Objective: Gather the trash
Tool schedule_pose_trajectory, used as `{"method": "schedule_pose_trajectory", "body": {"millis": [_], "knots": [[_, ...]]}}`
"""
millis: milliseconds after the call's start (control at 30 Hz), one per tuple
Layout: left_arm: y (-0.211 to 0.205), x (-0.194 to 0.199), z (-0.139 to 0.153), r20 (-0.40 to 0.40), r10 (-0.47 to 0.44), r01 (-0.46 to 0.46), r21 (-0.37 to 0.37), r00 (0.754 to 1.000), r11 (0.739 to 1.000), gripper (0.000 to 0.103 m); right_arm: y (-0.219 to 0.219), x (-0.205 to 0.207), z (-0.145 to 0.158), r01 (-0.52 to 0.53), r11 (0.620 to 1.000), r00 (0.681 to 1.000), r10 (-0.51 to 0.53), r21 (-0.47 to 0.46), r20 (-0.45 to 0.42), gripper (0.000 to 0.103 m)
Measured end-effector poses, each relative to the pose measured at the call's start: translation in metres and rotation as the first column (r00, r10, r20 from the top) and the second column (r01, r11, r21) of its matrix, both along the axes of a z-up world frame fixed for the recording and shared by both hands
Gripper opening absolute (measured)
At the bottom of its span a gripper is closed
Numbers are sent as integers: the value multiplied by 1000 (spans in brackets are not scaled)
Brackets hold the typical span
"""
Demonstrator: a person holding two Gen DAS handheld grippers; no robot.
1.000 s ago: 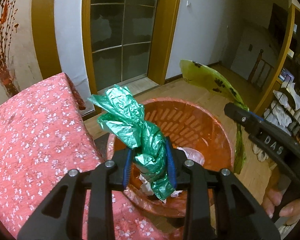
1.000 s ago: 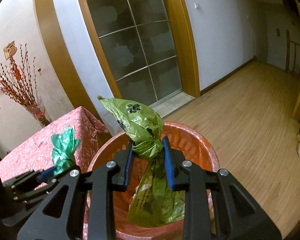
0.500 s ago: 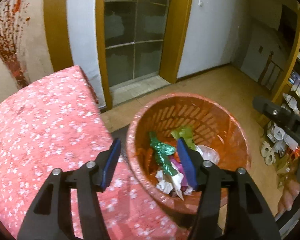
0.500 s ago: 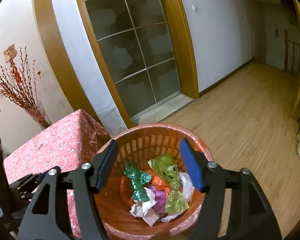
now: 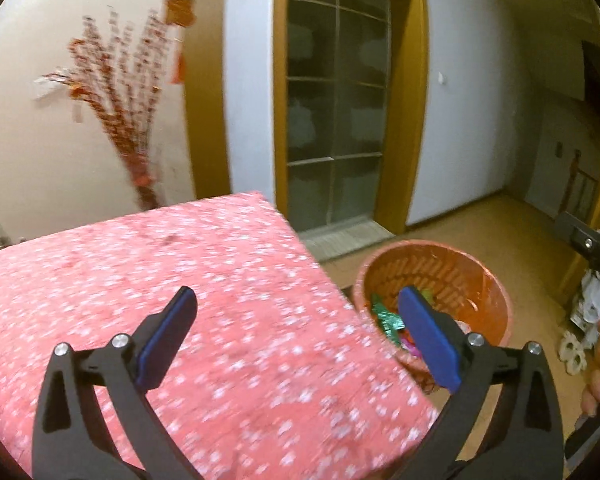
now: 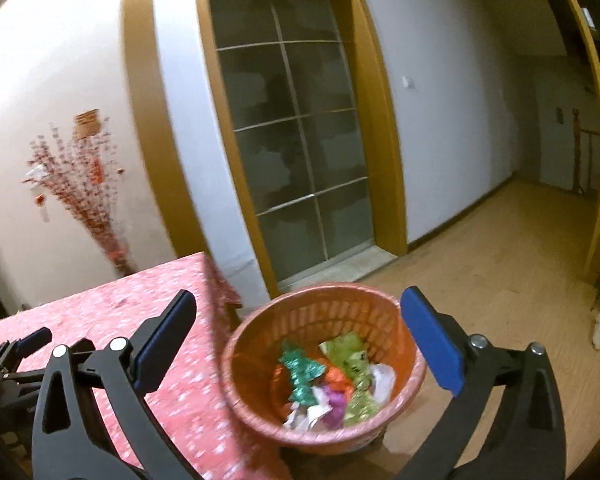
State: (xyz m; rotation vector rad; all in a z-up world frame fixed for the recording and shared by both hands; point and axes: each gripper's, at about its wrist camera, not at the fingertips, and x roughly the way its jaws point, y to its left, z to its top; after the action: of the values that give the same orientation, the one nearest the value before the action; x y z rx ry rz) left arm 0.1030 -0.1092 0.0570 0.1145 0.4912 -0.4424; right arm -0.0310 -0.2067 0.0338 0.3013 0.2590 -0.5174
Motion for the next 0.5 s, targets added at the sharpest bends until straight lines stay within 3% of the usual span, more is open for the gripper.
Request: {"method": "schedule_pose_trajectory", "body": {"millis": [300,500], "knots": [[47,-61,-8,60,187,-189,30,981,982,99,68,-28,-10,2,989,999,-10,-146,-51,101],[63,-87,-18,60,238,-240,34,970,970,99,93,-42,-18,24,981,996,-39,-190,-75,101]]}}
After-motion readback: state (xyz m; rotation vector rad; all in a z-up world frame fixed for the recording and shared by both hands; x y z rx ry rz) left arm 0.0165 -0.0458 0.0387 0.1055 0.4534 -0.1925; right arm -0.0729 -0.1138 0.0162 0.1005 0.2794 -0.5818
